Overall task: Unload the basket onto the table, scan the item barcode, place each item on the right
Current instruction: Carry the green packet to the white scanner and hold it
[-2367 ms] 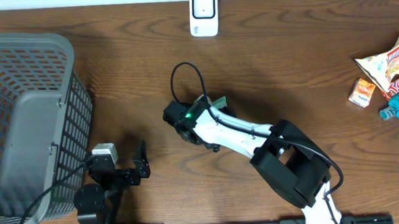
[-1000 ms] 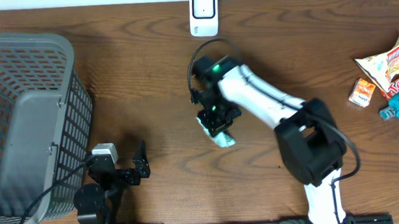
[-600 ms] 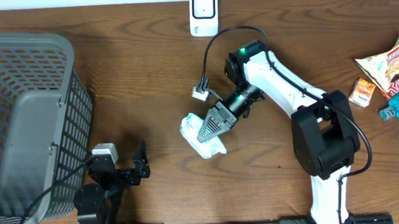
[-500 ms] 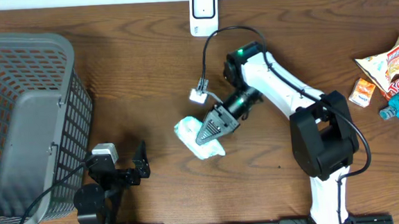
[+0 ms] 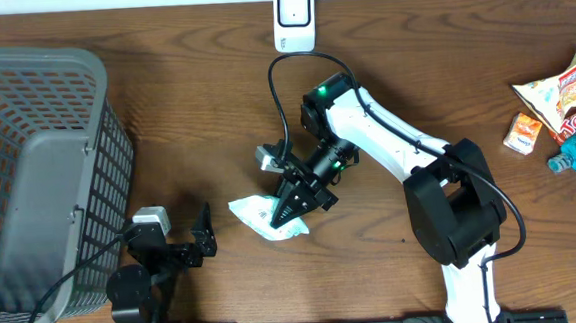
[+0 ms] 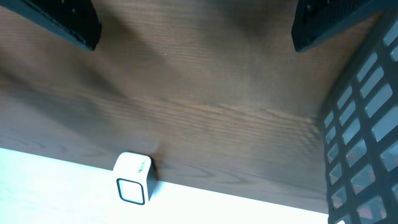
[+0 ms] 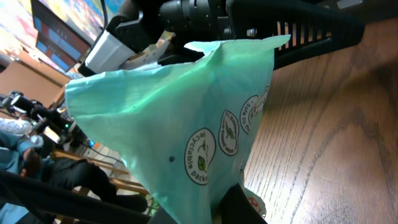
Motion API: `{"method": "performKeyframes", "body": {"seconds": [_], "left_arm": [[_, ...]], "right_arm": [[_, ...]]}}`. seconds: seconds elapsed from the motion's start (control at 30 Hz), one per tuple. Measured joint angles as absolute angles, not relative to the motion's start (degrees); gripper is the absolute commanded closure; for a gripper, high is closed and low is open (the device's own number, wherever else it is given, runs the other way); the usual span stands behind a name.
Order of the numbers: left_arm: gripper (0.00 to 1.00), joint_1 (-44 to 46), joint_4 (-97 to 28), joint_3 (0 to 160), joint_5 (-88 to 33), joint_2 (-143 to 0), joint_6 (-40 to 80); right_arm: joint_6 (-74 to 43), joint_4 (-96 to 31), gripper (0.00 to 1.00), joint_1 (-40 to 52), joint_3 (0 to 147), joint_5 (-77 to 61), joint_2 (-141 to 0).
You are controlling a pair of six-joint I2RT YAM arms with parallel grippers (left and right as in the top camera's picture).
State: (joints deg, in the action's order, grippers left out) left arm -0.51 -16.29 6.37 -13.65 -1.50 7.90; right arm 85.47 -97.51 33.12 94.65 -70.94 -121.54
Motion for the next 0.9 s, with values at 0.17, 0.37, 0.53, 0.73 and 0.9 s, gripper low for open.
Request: {"method": "performKeyframes", "body": {"seconds": [0.17, 0.37, 0.53, 0.73, 0.9], "left_arm": [[0.02, -0.51, -16.29, 6.37, -13.65, -1.5, 7.9], [0.02, -0.51, -16.29, 6.37, -13.65, -1.5, 7.9], [0.02, -0.51, -16.29, 6.37, -13.65, -1.5, 7.9], [0.02, -0.51, -16.29, 6.37, -13.65, -1.5, 7.9], [0.02, -0.51, -16.29, 6.37, -13.65, -1.5, 7.9]], "right_arm": [[84.01, -97.49, 0.99, 33.12, 94.65, -69.69, -121.54], [81.23, -97.49, 0.99, 33.12, 94.65, -68.97, -121.54], [78.04, -97.49, 0.99, 33.12, 94.63, -68.75, -121.34], [74.87, -97.49, 0.99, 33.12, 94.45, -68.55, -119.66], [72.53, -97.49, 0.99, 33.12, 94.43, -68.55, -117.73]]}}
